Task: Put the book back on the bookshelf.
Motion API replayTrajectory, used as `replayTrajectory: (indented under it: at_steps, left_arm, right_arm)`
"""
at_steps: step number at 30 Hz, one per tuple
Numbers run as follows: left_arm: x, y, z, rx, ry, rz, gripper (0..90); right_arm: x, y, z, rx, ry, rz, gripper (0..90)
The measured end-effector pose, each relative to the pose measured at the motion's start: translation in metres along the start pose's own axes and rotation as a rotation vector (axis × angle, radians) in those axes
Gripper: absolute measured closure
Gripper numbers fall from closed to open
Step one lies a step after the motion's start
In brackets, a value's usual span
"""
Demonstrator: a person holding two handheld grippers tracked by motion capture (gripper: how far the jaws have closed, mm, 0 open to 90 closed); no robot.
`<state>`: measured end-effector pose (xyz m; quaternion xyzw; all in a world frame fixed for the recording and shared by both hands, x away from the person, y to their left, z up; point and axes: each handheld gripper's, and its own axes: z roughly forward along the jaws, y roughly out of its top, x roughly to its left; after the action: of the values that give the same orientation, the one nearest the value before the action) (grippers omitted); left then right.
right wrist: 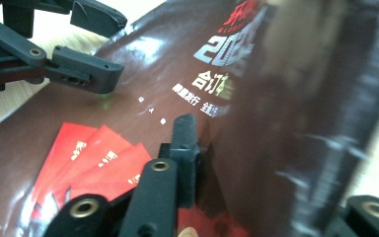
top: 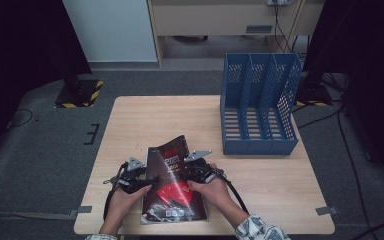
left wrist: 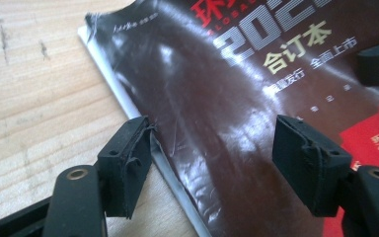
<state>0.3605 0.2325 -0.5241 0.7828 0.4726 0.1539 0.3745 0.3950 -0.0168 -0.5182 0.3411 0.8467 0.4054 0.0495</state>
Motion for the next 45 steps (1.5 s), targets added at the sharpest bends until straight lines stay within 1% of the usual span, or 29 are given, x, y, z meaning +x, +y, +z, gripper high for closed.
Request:
replayTrajectory:
  at_steps: [5,7,11,12,13,14,16,17,18,19,20,22,23,25,26,27,30,32,34,36,38,39,41,42,43,44,45]
  left_arm:
    - [-0.003,0.002,-0.007,-0.02,-0.016,-0.016,31.2]
    - [-0.005,0.001,-0.008,-0.01,-0.019,-0.009,31.2]
    - [-0.01,0.001,-0.007,0.011,-0.028,0.008,32.8]
    - [-0.012,0.001,-0.005,0.02,-0.028,0.018,33.9]
    - [-0.012,0.001,-0.005,0.02,-0.028,0.018,35.4]
    - [-0.013,0.001,-0.005,0.023,-0.035,0.021,37.0]
    - [-0.014,0.001,-0.004,0.034,-0.037,0.024,38.6]
    - [-0.015,0.0,-0.002,0.044,-0.039,0.025,42.1]
    - [-0.015,-0.002,0.001,0.066,-0.036,0.033,47.3]
    - [-0.015,-0.002,0.001,0.066,-0.036,0.033,47.4]
    - [-0.015,-0.002,0.001,0.065,-0.036,0.032,47.4]
    - [-0.014,-0.002,0.0,0.057,-0.032,0.023,50.6]
    - [-0.013,-0.003,0.0,0.053,-0.032,0.025,52.1]
    - [-0.013,-0.003,0.0,0.051,-0.029,0.021,54.0]
    - [-0.013,-0.003,0.001,0.049,-0.025,0.029,54.5]
    - [-0.013,-0.003,0.001,0.048,-0.023,0.03,54.5]
    - [-0.014,-0.003,0.001,0.045,-0.02,0.037,54.4]
    - [-0.014,-0.003,0.001,0.043,-0.02,0.04,54.4]
    - [-0.014,-0.004,0.001,0.038,-0.02,0.047,54.1]
    - [-0.014,-0.004,0.001,0.038,-0.021,0.053,54.1]
    - [-0.013,-0.004,0.001,0.038,-0.024,0.053,54.1]
    - [-0.013,-0.004,0.001,0.038,-0.025,0.054,53.4]
    - [-0.014,-0.004,0.002,0.036,-0.028,0.051,52.1]
    - [-0.014,-0.004,0.002,0.036,-0.028,0.051,51.4]
    - [-0.014,-0.004,0.002,0.035,-0.029,0.049,51.0]
    - [-0.014,-0.004,0.002,0.035,-0.029,0.049,51.0]
    - [-0.014,-0.004,0.003,0.036,-0.029,0.051,50.7]
  right_arm:
    - [-0.002,0.001,0.0,-0.011,0.0,0.005,80.5]
    - [-0.003,0.001,-0.001,-0.011,-0.001,0.009,81.0]
    - [-0.009,0.003,-0.003,-0.024,-0.024,0.015,81.8]
    - [-0.013,0.004,-0.005,-0.029,-0.039,0.039,81.9]
    - [-0.013,0.004,-0.005,-0.029,-0.039,0.039,81.9]
    - [-0.02,0.005,-0.007,-0.039,-0.06,0.049,81.9]
    - [-0.022,0.005,-0.007,-0.042,-0.063,0.05,81.9]
    - [-0.024,0.005,-0.007,-0.039,-0.064,0.061,81.8]
    - [-0.026,0.006,-0.008,-0.037,-0.063,0.073,81.3]
    - [-0.026,0.006,-0.008,-0.037,-0.063,0.073,81.3]
    - [-0.027,0.006,-0.008,-0.035,-0.059,0.075,80.9]
    - [-0.027,0.007,-0.008,-0.034,-0.052,0.078,79.8]
    - [-0.028,0.007,-0.008,-0.033,-0.045,0.074,77.3]
    - [-0.03,0.008,-0.008,-0.019,-0.019,0.077,70.4]
    - [-0.028,0.007,-0.008,0.012,-0.002,0.068,63.5]
    - [-0.028,0.007,-0.008,0.012,-0.002,0.068,63.5]
    - [-0.027,0.005,-0.007,0.038,0.018,0.031,58.4]
    - [-0.026,0.005,-0.006,0.043,0.024,0.026,57.6]
    - [-0.026,0.004,-0.004,0.073,0.044,0.013,56.5]
    - [-0.026,0.004,-0.004,0.08,0.046,0.011,56.4]
    - [-0.027,0.003,-0.003,0.083,0.045,0.019,57.5]
    - [-0.028,0.002,-0.002,0.086,0.03,0.012,64.1]
    - [-0.029,0.002,-0.003,0.078,0.022,0.034,71.0]
    - [-0.029,0.002,-0.003,0.078,0.022,0.034,71.0]
    - [-0.03,0.002,-0.004,0.061,0.026,0.052,76.1]
    - [-0.03,0.002,-0.004,0.061,0.026,0.052,76.1]
    - [-0.029,0.003,-0.004,0.048,0.022,0.056,78.5]
